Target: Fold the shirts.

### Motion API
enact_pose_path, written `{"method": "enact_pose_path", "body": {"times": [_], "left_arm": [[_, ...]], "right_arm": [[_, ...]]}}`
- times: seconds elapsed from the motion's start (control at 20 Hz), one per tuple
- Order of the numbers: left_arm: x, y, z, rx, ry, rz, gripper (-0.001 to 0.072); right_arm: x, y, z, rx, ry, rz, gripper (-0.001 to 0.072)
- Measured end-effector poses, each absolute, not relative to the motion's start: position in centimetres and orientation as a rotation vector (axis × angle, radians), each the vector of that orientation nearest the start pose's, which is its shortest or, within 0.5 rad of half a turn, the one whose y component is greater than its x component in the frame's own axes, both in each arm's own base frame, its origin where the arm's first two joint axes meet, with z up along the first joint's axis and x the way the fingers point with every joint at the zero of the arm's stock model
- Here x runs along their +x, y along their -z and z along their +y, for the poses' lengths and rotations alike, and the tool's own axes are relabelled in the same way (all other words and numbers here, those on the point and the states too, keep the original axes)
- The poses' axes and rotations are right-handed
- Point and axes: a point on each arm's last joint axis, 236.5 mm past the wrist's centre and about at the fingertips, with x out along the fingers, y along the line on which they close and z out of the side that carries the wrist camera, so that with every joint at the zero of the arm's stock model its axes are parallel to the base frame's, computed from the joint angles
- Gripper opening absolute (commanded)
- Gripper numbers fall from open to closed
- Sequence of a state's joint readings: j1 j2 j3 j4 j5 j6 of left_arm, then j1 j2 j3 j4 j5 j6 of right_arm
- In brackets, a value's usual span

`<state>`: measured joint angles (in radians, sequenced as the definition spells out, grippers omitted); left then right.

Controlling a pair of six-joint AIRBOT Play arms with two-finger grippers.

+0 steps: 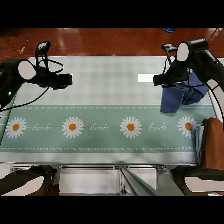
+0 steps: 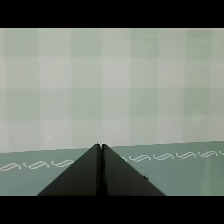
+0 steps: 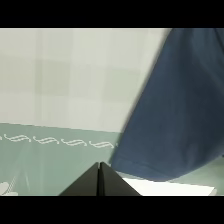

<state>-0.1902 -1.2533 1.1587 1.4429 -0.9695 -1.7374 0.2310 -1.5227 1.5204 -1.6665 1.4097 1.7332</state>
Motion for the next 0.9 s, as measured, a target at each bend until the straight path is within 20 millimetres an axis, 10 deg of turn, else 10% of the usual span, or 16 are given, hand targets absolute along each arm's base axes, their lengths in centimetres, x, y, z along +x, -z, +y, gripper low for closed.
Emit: {"method": "enact_pose_path", "body": {"times": [0.9], "left_arm": [[41.1,-3.6,-10.4,-0.170,0.138,1.089,0.0017]], "right_arm": [[43.5,-2.7,7.7,-0.102,-0.023,1.294,0.0025]]}}
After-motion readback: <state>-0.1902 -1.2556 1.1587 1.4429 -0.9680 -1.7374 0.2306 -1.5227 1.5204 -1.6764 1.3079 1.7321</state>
